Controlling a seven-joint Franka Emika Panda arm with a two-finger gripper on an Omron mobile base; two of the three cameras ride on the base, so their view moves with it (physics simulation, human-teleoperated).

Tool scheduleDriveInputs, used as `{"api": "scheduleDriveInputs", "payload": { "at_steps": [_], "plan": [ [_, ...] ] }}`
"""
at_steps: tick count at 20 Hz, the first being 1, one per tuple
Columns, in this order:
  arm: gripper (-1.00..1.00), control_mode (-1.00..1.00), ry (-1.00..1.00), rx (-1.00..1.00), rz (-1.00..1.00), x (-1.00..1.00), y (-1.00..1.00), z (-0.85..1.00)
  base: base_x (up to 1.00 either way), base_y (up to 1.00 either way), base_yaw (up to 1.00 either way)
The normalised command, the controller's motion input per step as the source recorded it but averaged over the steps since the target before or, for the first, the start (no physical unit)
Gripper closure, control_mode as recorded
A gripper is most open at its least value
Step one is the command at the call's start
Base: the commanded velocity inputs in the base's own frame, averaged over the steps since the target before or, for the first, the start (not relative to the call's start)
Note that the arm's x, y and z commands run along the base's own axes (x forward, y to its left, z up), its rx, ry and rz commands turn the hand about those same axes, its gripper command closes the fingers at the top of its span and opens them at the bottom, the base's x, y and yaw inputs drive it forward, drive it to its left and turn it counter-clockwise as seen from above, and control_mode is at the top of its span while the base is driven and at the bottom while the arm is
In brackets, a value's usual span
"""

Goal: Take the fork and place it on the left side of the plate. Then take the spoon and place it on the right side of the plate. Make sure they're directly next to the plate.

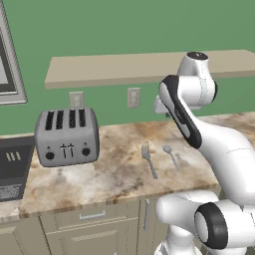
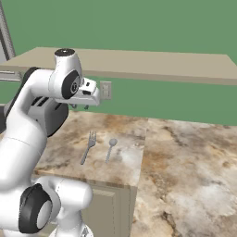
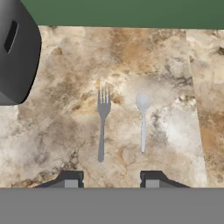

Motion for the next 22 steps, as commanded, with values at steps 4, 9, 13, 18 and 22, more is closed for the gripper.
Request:
{"api": "scheduleDriveInputs", "payload": {
  "at_steps": [4, 9, 13, 18, 22],
  "plan": [
    [-1.00, -1.00, 0.00, 0.00, 0.00, 0.00, 0.00, -0.12, 0.00, 0.00, 0.00],
    [-1.00, -1.00, 0.00, 0.00, 0.00, 0.00, 0.01, -0.32, 0.00, 0.00, 0.00],
    [-1.00, -1.00, 0.00, 0.00, 0.00, 0.00, 0.00, -0.40, 0.00, 0.00, 0.00],
    [-1.00, -1.00, 0.00, 0.00, 0.00, 0.00, -0.07, -0.52, 0.00, 0.00, 0.00],
    [-1.00, -1.00, 0.00, -0.01, 0.00, 0.00, -0.22, -0.50, 0.00, 0.00, 0.00]
  ]
}}
